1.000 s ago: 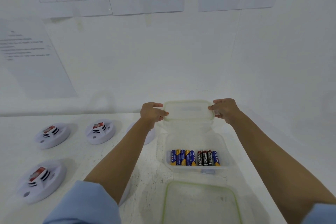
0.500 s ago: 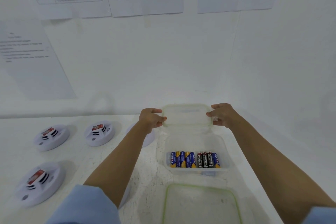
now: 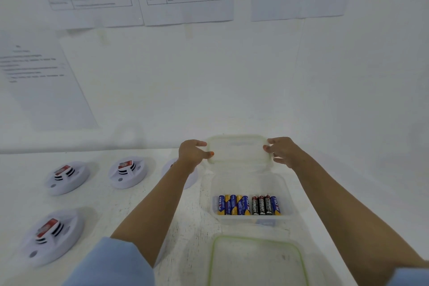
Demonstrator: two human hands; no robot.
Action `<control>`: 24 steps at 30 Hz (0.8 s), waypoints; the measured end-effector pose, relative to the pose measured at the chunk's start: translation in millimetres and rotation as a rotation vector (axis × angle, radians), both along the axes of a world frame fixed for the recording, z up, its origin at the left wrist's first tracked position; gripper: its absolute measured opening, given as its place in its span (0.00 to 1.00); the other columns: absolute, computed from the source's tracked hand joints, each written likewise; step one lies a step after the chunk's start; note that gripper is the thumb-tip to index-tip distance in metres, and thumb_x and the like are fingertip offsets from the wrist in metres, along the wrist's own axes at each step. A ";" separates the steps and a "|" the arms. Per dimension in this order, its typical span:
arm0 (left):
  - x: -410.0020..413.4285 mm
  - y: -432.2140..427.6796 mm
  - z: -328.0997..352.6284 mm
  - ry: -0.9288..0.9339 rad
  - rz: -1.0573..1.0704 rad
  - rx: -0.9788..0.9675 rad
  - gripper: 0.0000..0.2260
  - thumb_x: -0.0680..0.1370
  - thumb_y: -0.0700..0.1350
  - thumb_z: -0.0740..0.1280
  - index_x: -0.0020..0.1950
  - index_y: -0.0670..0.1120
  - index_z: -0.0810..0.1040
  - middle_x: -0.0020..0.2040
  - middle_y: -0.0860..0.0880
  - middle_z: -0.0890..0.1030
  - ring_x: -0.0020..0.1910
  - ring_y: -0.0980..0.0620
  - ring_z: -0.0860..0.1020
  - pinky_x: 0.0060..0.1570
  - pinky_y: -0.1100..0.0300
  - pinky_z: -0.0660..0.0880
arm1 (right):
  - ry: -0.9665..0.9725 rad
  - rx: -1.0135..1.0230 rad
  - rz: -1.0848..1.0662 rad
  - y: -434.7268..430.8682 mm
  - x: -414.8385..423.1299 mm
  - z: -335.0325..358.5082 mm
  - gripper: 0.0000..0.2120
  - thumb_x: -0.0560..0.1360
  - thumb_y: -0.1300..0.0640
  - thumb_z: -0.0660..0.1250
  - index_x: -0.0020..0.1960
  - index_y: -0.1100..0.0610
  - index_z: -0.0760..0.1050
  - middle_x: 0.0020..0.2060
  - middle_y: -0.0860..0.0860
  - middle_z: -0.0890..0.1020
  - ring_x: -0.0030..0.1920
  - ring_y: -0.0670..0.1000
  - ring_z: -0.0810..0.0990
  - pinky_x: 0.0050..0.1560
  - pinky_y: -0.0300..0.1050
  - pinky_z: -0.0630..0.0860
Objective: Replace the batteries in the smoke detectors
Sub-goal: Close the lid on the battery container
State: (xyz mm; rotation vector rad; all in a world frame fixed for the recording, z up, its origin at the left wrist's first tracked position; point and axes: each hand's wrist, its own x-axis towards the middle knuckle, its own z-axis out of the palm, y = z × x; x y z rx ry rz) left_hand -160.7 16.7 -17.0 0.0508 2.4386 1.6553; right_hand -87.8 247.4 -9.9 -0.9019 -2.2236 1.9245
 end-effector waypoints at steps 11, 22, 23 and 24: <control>-2.1 0.4 -2.7 -0.066 -0.039 -0.012 0.25 0.69 0.38 0.74 0.64 0.37 0.72 0.59 0.37 0.77 0.57 0.41 0.77 0.62 0.49 0.73 | 0.035 0.241 -0.063 -9.0 -3.2 -8.1 0.24 0.74 0.63 0.67 0.68 0.64 0.67 0.66 0.59 0.72 0.64 0.60 0.72 0.64 0.54 0.72; -1.9 -0.5 -0.7 -0.128 -0.027 0.081 0.23 0.70 0.35 0.72 0.64 0.36 0.72 0.60 0.37 0.77 0.58 0.41 0.77 0.61 0.52 0.74 | 0.105 0.286 -0.064 -10.7 -0.8 -11.3 0.21 0.73 0.64 0.66 0.66 0.57 0.70 0.59 0.56 0.75 0.51 0.54 0.74 0.59 0.49 0.74; -2.4 -0.2 -0.2 -0.137 -0.025 0.084 0.23 0.71 0.34 0.72 0.64 0.36 0.73 0.60 0.37 0.77 0.58 0.41 0.77 0.61 0.52 0.74 | 0.111 0.272 -0.063 -10.6 -0.4 -11.2 0.21 0.73 0.64 0.66 0.66 0.57 0.70 0.59 0.56 0.75 0.51 0.54 0.74 0.59 0.50 0.74; -3.1 0.4 -0.1 -0.146 -0.021 0.090 0.23 0.71 0.34 0.72 0.64 0.36 0.73 0.60 0.37 0.77 0.58 0.41 0.77 0.61 0.52 0.74 | 0.118 0.259 -0.060 -10.4 0.3 -11.5 0.21 0.73 0.64 0.66 0.66 0.57 0.70 0.61 0.57 0.74 0.52 0.54 0.74 0.60 0.51 0.74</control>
